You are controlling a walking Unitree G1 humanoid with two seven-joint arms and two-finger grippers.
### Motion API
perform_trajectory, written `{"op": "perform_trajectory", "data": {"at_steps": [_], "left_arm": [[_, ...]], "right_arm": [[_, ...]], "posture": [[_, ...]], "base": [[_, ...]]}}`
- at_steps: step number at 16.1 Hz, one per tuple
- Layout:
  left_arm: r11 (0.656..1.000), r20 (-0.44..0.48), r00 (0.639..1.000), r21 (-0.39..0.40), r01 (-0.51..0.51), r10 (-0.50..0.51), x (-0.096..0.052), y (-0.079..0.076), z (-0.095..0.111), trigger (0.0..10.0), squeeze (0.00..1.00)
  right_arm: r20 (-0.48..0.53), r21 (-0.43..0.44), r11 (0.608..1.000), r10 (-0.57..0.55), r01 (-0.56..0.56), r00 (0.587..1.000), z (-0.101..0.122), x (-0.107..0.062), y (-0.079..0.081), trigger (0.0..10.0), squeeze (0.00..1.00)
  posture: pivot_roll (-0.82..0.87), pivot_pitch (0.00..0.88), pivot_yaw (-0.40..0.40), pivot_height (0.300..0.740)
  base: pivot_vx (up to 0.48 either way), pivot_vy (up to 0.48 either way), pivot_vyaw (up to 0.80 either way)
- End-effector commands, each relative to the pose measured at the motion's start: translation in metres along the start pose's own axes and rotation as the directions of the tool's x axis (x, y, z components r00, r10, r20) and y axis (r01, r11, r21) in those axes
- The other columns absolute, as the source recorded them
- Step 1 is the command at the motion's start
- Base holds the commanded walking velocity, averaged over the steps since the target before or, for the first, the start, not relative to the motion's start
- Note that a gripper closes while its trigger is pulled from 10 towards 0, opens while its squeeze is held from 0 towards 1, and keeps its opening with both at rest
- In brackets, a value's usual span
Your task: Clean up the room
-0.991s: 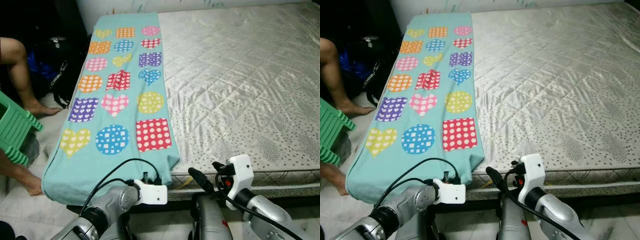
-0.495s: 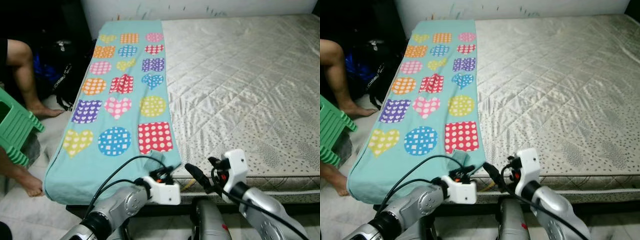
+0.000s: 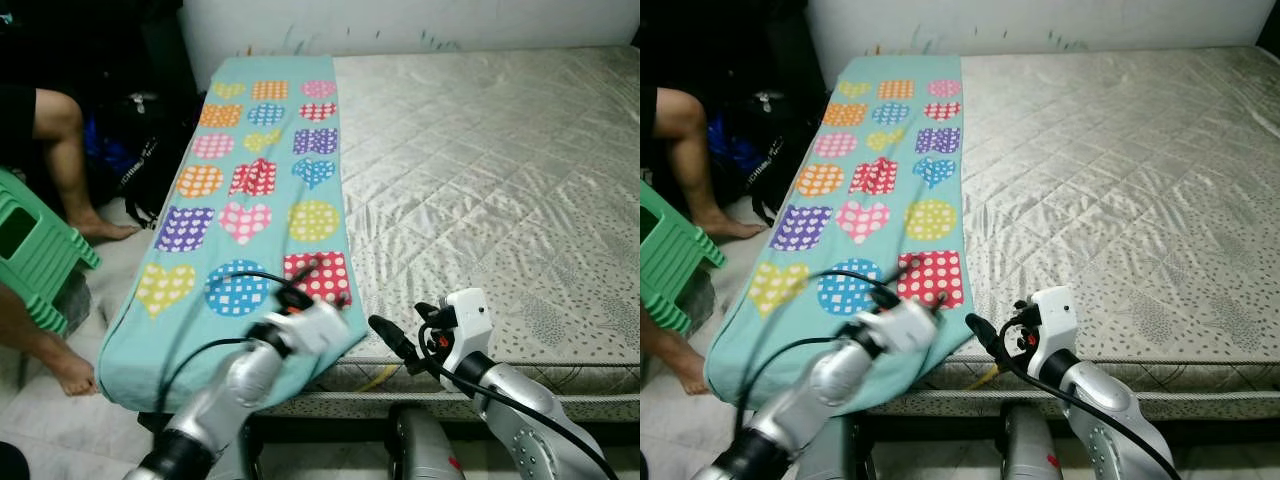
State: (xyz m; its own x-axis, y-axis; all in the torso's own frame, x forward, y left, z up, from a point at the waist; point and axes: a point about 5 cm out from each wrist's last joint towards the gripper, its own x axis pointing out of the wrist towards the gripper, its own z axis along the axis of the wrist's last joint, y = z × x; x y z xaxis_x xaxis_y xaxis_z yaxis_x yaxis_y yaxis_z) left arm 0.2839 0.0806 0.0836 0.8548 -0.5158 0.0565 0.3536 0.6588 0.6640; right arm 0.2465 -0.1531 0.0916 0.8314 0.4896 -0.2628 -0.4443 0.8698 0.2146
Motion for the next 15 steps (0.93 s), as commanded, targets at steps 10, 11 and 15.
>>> {"op": "perform_trajectory", "data": {"at_steps": [10, 11, 15], "left_arm": [[0.795, -0.547, 0.812, -0.393, -0.462, 0.202, -0.054, 0.052, -0.081, 10.0, 1.00], [0.796, -0.563, 0.812, -0.416, -0.440, 0.155, -0.049, 0.054, -0.086, 10.0, 1.00], [0.811, -0.598, 0.800, -0.443, -0.382, 0.050, -0.031, 0.058, -0.095, 10.0, 0.40]], "right_arm": [[0.077, -0.011, 0.999, -0.052, 0.053, 0.996, 0.002, 0.005, -0.002, 10.0, 0.00], [0.072, -0.011, 0.998, -0.059, 0.060, 0.996, 0.000, 0.001, -0.003, 10.0, 0.00], [0.062, -0.011, 0.997, -0.077, 0.077, 0.995, -0.004, -0.006, -0.003, 10.0, 0.00]], "posture": [[-0.14, 0.000, 0.033, 0.590], [-0.15, 0.000, 0.034, 0.590], [-0.17, 0.019, 0.043, 0.590]], "base": [[0.000, 0.000, 0.00], [0.000, 0.000, 0.00], [0.000, 0.000, 0.00]]}}
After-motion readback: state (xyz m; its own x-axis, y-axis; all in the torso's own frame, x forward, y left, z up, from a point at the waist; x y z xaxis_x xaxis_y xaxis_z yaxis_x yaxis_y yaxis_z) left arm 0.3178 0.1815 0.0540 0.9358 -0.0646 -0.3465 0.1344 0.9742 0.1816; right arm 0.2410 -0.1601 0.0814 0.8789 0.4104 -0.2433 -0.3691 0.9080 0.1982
